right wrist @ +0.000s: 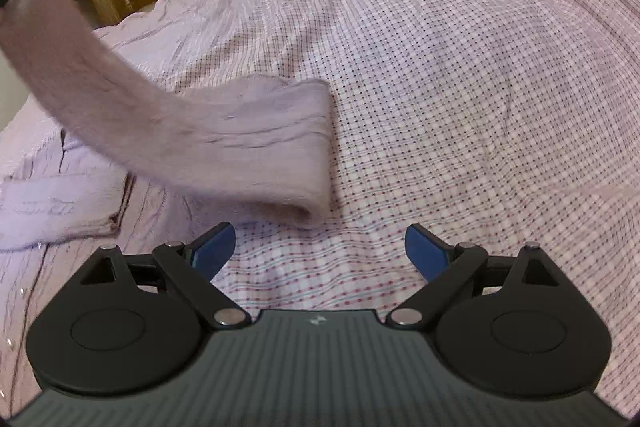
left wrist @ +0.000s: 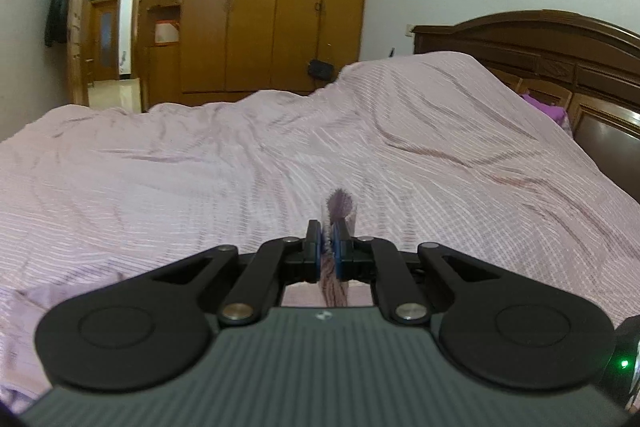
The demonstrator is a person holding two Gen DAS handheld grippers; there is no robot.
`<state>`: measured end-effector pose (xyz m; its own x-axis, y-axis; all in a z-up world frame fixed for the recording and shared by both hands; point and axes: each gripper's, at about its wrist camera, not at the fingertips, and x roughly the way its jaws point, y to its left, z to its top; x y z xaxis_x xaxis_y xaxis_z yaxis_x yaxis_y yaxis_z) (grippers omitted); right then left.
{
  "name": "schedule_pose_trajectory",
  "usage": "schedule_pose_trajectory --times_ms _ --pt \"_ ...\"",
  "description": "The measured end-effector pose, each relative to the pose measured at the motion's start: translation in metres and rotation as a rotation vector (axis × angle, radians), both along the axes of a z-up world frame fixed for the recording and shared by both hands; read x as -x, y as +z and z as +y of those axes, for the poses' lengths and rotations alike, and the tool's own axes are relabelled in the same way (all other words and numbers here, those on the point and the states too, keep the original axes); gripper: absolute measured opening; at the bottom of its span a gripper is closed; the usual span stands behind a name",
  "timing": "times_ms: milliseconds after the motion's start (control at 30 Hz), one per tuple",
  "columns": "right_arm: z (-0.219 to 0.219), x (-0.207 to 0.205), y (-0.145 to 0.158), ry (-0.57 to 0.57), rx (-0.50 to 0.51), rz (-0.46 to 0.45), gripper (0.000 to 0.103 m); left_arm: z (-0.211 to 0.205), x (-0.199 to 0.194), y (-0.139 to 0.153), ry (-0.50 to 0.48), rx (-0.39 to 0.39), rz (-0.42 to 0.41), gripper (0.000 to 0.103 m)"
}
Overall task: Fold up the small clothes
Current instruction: 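Lift the sleeve with the left gripper and fold it across the cardigan body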
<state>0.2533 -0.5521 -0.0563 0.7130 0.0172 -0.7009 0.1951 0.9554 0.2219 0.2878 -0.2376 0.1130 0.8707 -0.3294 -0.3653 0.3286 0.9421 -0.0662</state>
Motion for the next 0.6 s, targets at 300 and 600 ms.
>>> schedule_pose_trajectory --times_ms 300,600 --pt "0.025 -0.009 -0.002 0.009 -0.047 -0.026 0.096 0.060 -0.007 0.014 0.060 -0.012 -0.024 0.001" --pt "0.054 -0.014 -0.014 0.092 0.089 0.011 0.096 0.086 -0.063 -0.080 0.003 0.005 0.367 0.010"
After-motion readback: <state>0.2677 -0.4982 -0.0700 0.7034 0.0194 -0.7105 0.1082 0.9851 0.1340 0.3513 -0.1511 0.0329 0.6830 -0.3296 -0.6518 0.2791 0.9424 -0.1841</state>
